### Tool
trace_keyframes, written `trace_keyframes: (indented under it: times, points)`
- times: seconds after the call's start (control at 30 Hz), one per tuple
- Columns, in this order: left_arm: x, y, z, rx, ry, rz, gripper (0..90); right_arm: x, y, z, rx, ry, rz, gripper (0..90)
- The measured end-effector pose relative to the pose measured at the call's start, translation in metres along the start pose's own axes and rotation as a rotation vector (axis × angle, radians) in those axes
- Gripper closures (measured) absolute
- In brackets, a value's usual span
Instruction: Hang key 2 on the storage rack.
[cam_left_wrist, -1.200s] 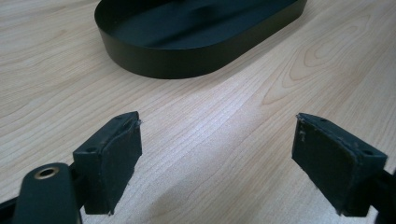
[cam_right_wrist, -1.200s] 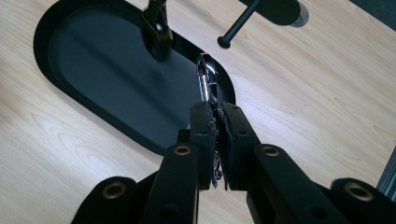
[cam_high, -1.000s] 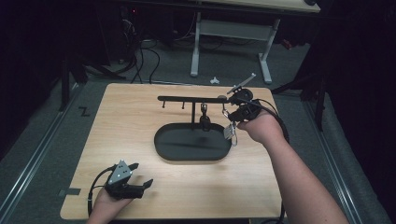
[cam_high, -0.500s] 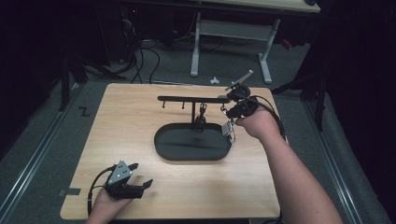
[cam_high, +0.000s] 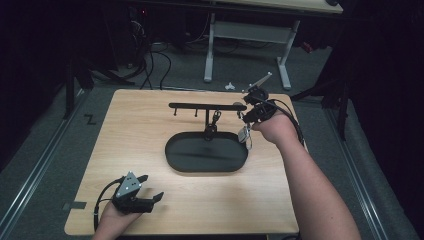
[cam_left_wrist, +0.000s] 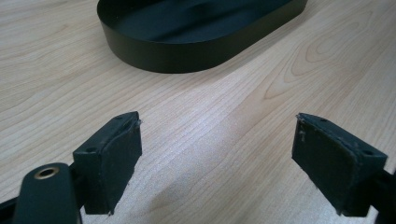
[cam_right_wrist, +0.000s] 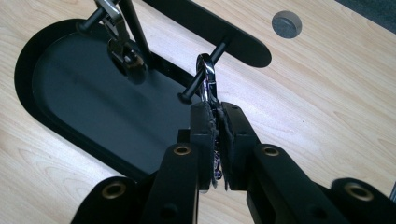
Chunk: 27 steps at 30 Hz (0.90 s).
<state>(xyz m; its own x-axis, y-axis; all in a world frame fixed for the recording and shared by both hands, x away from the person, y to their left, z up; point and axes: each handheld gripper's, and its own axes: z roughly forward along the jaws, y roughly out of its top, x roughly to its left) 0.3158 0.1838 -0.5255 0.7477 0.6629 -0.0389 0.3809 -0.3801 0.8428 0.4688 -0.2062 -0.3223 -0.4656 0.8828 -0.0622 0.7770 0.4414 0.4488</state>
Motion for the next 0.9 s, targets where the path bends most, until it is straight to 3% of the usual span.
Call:
trace_keyframes:
  times: [0.9]
  points:
    - [-0.001,0.0,0.0,0.008,-0.005,0.004,16.4,-0.004,0.002,0.012,0.008,0.003,0.029,80.1]
